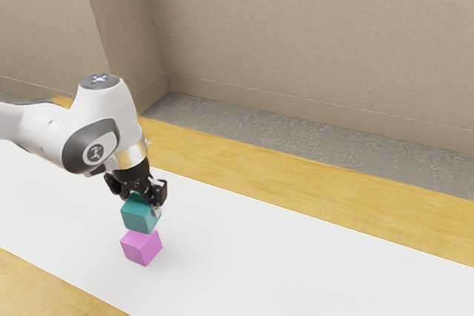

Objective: Pick up the blue block with one arm, and put the blue block on the pink block with one arm

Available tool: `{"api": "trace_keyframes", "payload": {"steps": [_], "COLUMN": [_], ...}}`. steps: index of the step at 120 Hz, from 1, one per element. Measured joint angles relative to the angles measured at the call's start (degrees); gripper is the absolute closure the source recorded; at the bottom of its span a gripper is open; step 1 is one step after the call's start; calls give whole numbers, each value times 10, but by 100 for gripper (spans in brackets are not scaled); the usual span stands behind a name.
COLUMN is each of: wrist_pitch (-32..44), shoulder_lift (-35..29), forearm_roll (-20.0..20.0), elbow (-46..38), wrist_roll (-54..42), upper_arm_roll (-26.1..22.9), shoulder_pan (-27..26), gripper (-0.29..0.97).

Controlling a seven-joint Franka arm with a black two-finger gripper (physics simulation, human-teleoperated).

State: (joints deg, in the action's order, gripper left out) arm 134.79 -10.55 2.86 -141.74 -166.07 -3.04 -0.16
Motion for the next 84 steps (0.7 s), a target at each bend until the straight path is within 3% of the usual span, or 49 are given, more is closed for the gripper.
{"api": "trace_keyframes", "payload": {"steps": [53,68,84], "wrist_pitch": [9,8,8], "shoulder_lift": [-13,-15,-16], "forearm_roll": [13,19,23], "elbow": [-26,-27,-28], "wrist_roll": [0,1,1], "upper_arm_roll": [9,14,20], "shoulder_pan": [0,0,0], "gripper": [41,23,12]}}
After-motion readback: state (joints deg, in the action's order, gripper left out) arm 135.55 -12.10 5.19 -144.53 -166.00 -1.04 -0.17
